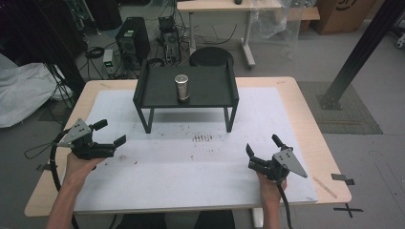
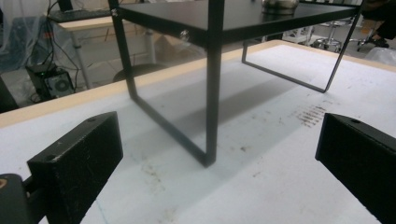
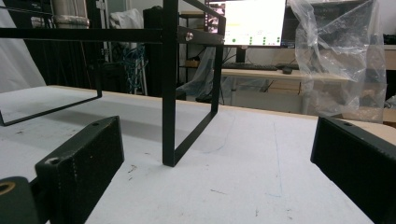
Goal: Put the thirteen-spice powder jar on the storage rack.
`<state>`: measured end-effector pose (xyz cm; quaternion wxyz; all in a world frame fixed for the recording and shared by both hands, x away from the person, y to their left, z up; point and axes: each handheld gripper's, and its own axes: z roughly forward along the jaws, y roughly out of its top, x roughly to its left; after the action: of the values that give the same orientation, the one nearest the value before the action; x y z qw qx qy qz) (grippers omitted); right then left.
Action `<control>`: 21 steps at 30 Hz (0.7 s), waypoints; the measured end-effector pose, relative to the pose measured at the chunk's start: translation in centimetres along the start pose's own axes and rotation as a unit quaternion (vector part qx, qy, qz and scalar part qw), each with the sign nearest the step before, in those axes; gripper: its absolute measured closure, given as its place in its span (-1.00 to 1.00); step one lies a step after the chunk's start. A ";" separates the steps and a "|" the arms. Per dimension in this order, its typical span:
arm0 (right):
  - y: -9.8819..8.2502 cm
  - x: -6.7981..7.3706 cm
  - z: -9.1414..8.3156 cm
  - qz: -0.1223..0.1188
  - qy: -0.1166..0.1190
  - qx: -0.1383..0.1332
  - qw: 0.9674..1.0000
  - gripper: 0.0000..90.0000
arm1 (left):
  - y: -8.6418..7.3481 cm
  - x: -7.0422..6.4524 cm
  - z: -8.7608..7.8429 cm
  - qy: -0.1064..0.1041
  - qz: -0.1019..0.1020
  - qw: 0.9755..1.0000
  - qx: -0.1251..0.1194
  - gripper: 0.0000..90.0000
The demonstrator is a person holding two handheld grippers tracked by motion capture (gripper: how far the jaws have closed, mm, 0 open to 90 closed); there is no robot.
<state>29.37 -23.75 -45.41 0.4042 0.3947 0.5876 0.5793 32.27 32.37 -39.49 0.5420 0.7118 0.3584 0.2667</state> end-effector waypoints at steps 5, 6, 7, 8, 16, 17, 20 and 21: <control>0.0 0.0 0.0 0.000 0.000 0.000 1.000 -0.95 | -0.8 0.2 -0.4 0.009 -0.001 1.000 -0.002 -0.97; 0.0 0.0 0.0 0.000 0.000 -0.001 1.000 -0.95 | -1.0 0.2 -0.5 0.010 0.000 1.000 -0.002 -0.97; 0.0 0.0 0.0 0.000 0.000 -0.001 1.000 -0.95 | -1.1 0.3 -0.6 0.012 0.000 1.000 -0.002 -0.98; 0.0 0.0 0.0 0.000 0.000 -0.001 1.000 -0.95 | -1.4 0.3 -0.7 0.016 -0.003 1.000 -0.003 -0.97; 0.0 0.0 0.0 0.000 0.000 -0.001 1.000 -0.95 | -2.8 0.5 -1.6 0.032 -0.008 0.999 -0.015 -0.98; 0.0 0.0 0.0 0.000 0.000 -0.001 1.000 -0.95 | -3.0 0.5 -1.7 0.035 -0.009 0.999 -0.015 -0.98; 0.0 0.0 0.0 -0.001 0.000 -0.001 1.000 -0.95 | -3.7 0.5 -1.9 0.042 -0.013 0.999 -0.020 -0.98; 0.0 0.0 0.0 -0.001 0.000 -0.001 1.000 -0.95 | -3.9 0.5 -2.0 0.045 -0.015 0.999 -0.023 -0.98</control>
<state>29.34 -23.73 -45.41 0.4052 0.3939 0.5873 0.5795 30.19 34.56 -42.75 0.5454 0.6811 0.3867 0.2985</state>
